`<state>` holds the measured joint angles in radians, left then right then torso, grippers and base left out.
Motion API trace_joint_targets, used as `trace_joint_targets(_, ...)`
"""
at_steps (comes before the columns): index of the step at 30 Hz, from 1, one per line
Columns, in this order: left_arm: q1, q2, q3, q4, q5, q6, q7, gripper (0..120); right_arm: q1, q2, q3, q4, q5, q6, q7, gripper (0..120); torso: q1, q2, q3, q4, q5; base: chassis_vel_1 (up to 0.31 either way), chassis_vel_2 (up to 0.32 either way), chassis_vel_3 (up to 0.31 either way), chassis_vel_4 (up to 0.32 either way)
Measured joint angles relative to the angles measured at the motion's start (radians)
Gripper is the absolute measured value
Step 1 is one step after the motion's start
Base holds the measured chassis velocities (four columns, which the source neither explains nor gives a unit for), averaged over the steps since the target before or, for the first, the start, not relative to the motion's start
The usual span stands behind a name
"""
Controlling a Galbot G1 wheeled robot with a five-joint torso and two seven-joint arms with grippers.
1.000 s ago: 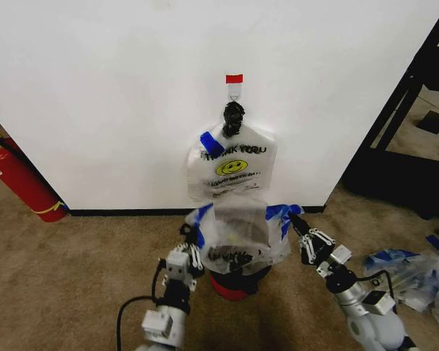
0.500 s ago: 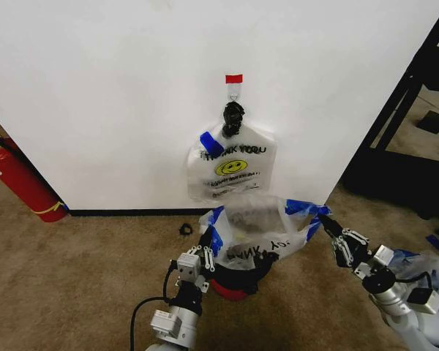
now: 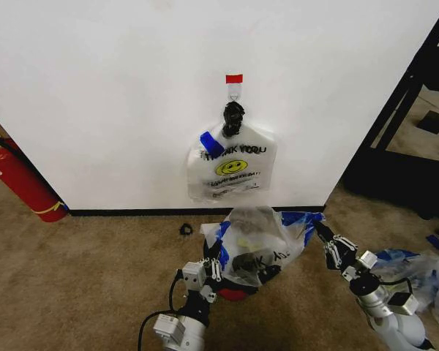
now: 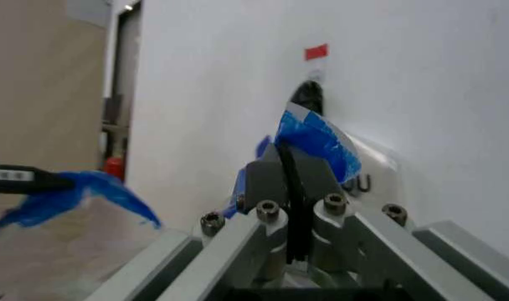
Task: Pick up the garbage bag from the wall and place it over the trash bin.
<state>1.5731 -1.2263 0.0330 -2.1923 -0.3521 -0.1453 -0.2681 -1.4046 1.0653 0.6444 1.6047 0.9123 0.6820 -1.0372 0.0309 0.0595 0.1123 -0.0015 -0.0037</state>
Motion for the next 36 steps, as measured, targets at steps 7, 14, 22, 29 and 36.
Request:
trace_joint_targets(7, -0.003, 0.004, -0.004, 0.053, 0.010, 0.029, -0.030, 0, 0.002, -0.006, 0.053, -0.123, 0.053, -0.062, -0.222, 0, 0.000, 0.000, 0.000, -0.0002, 0.0002, 0.000, 0.000, 0.000, 0.000)
trace_joint_targets(14, -0.013, 0.000, 0.004, 0.075, 0.022, 0.018, -0.001, 0, 0.038, -0.010, 0.094, -0.206, 0.122, -0.089, -0.358, 0, 0.000, 0.000, 0.000, 0.0000, 0.0000, 0.000, 0.000, 0.000, 0.000)
trace_joint_targets(22, -0.031, -0.009, -0.004, 0.091, 0.039, 0.011, -0.003, 0, 0.065, 0.003, 0.058, -0.229, 0.166, -0.075, -0.359, 0, 0.000, 0.000, 0.000, -0.0001, 0.0001, 0.000, 0.000, 0.000, 0.000)
trace_joint_targets(29, -0.079, -0.031, -0.043, 0.125, 0.077, -0.023, -0.006, 0, 0.103, 0.029, -0.027, -0.245, 0.155, 0.039, -0.155, 0, 0.000, 0.000, 0.000, -0.0001, -0.0003, 0.000, 0.000, 0.000, 0.000)
trace_joint_targets(36, -0.129, -0.037, -0.096, 0.204, 0.153, -0.049, -0.020, 0, 0.123, 0.073, -0.127, -0.280, 0.019, 0.139, 0.056, 0, 0.000, 0.000, 0.000, -0.0001, 0.0000, 0.000, 0.000, 0.000, 0.000)
